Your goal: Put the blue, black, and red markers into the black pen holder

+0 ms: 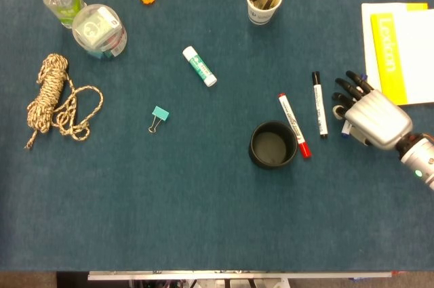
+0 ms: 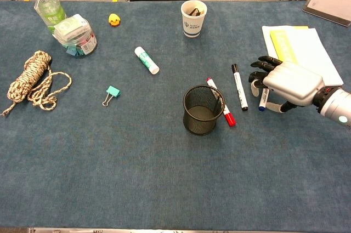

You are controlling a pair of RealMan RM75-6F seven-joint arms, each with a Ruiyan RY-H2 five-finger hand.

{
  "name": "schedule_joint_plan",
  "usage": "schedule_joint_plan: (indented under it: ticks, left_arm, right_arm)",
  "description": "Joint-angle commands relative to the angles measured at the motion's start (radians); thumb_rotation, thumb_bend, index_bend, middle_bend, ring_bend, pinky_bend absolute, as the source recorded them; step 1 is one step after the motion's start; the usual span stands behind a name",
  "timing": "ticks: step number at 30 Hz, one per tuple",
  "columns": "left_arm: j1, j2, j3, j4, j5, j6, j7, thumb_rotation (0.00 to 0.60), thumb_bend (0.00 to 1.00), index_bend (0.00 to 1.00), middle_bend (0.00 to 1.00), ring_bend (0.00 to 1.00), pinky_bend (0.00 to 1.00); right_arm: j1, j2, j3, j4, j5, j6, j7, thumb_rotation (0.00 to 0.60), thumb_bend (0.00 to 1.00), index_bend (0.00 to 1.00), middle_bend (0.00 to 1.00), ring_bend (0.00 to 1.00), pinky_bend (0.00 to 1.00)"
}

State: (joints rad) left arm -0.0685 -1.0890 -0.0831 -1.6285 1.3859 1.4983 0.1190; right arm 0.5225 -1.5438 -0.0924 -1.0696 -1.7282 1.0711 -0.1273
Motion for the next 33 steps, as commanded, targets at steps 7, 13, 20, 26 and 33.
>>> schedule_joint_plan:
  ticks: [7, 13, 20, 26, 33]
  left_arm:
    - [0.000, -0.001, -0.002, 0.011, -0.004, -0.005, -0.013, 0.600, 0.47, 0.27, 0.31, 0.28, 0.13]
    - [0.001, -0.004, -0.001, 0.020, -0.003, -0.008, -0.025, 0.600, 0.47, 0.27, 0.31, 0.28, 0.13]
    - [0.004, -0.005, -0.001, 0.030, -0.003, -0.006, -0.037, 0.600, 0.47, 0.27, 0.31, 0.28, 0.13]
    - [0.006, -0.003, 0.000, 0.030, -0.001, -0.004, -0.042, 0.600, 0.47, 0.27, 0.31, 0.28, 0.13]
    - [0.009, -0.002, -0.001, 0.030, -0.001, -0.002, -0.046, 0.600, 0.47, 0.27, 0.31, 0.28, 0.13]
  right_arm:
    - [-0.002, -0.004, -0.012, 0.016, 0.006, 0.001, 0.003, 0.600, 0.30, 0.49, 0.27, 0.08, 0.00]
    - [-0.002, -0.002, -0.015, 0.013, 0.011, 0.001, -0.007, 0.600, 0.31, 0.50, 0.27, 0.08, 0.00]
    - [0.000, -0.002, -0.020, 0.011, 0.015, -0.006, -0.014, 0.600, 0.31, 0.52, 0.27, 0.08, 0.00]
    - [0.000, -0.007, -0.018, 0.014, 0.019, 0.000, -0.016, 0.600, 0.32, 0.55, 0.29, 0.08, 0.00]
    - [-0.014, 0.000, -0.007, 0.006, 0.034, 0.029, -0.011, 0.600, 0.35, 0.64, 0.32, 0.10, 0.00]
